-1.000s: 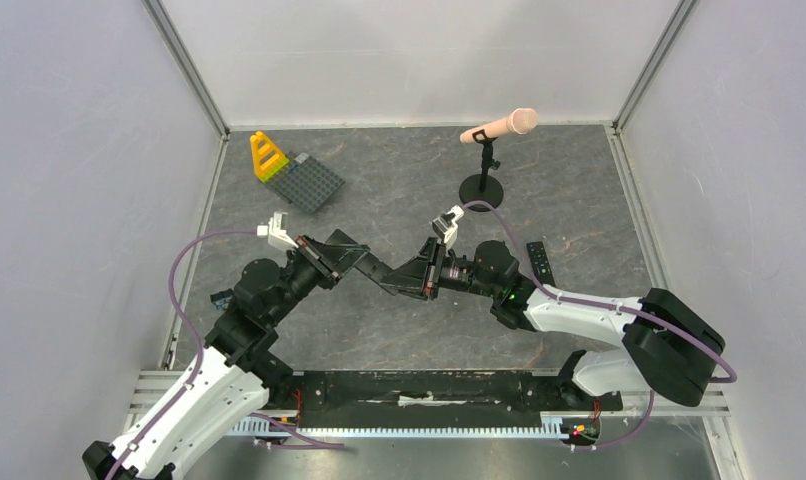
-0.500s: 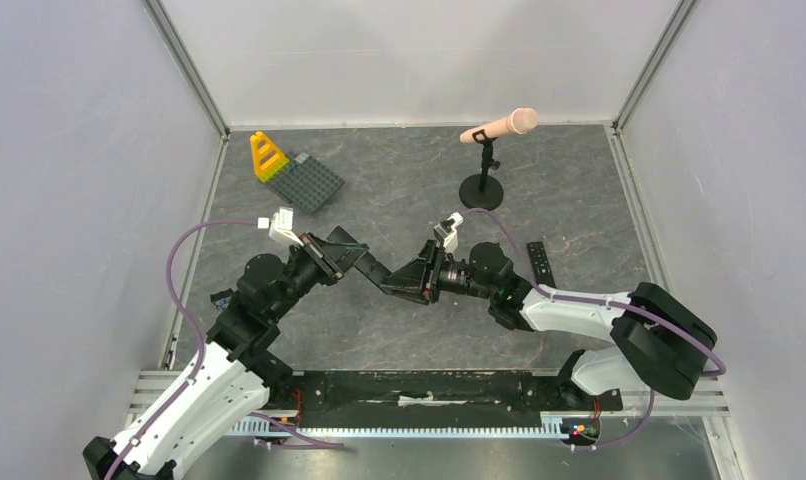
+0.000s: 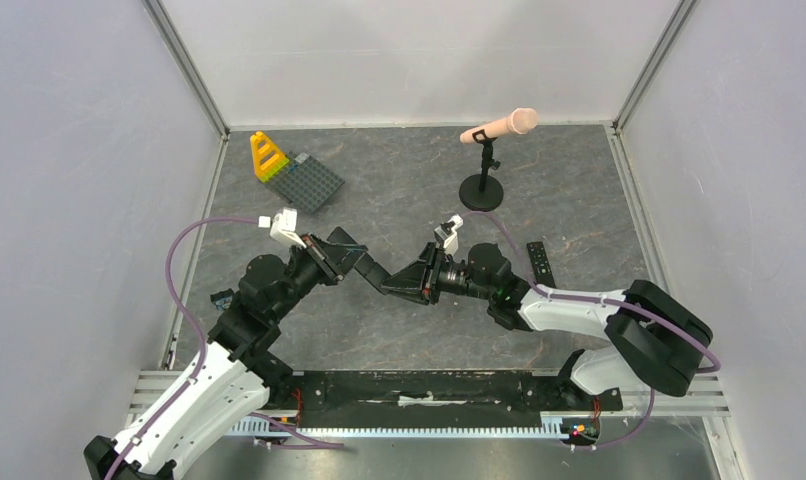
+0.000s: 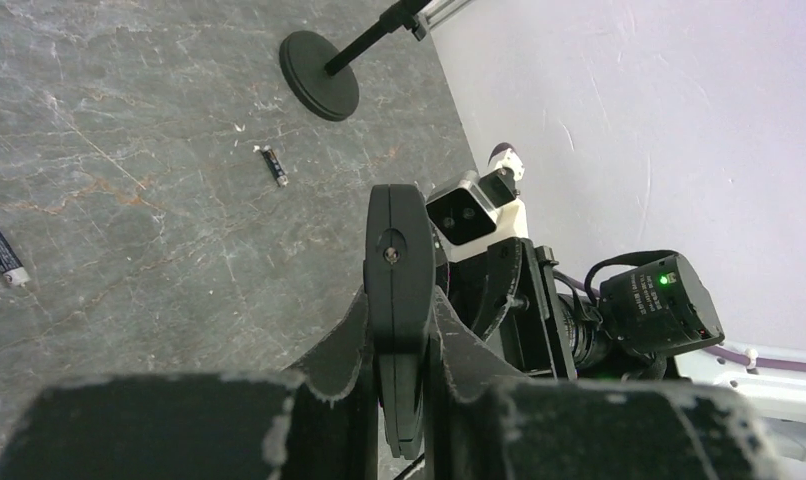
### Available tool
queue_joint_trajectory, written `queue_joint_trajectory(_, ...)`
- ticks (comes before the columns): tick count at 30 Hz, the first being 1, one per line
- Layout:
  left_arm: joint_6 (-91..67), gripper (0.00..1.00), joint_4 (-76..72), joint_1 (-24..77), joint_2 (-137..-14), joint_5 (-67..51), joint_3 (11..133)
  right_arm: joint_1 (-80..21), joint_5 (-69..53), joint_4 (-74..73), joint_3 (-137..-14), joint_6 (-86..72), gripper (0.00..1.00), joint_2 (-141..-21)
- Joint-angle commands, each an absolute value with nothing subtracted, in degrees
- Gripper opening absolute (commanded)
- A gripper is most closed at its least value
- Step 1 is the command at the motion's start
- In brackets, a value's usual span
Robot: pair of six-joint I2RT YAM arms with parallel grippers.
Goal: Load the batteries into the remote control
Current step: Remove the battery cover from the remote control.
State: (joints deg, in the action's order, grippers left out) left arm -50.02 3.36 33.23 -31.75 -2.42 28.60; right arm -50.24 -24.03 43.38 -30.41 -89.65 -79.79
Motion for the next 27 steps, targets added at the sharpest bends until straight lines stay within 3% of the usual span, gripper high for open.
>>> queue_joint_trajectory(1, -44.2, 0.02, 1.4, 33.0, -32.2, -0.6, 28.0, -49.7, -23.4, 47.5, -30.5, -91.2, 0.29, -80.4)
queue_joint_trajectory(13, -40.9, 0.02, 1.5, 33.1, -36.0, 2.0, 27.4, -48.7, -23.0, 49.0, -30.4, -89.3, 0.12, -81.3)
queue_joint_trajectory(19, -41.0, 0.02, 1.7, 33.0, -38.3, 3.3, 27.0, -47.8, -20.5, 59.2, -27.5, -91.5, 0.00, -81.7)
queue_joint_trajectory(23, -41.6, 0.02, 4.6, 33.0, -39.6, 7.5, 27.2, -47.1, -19.4, 64.3, -26.6, -92.7, 0.00, -81.8)
queue_joint_trajectory(27, -42.3, 0.02, 7.4, 33.0, -40.7, 11.9, 27.0, -46.3, -18.6, 58.8, -26.7, -89.5, 0.00, -79.9)
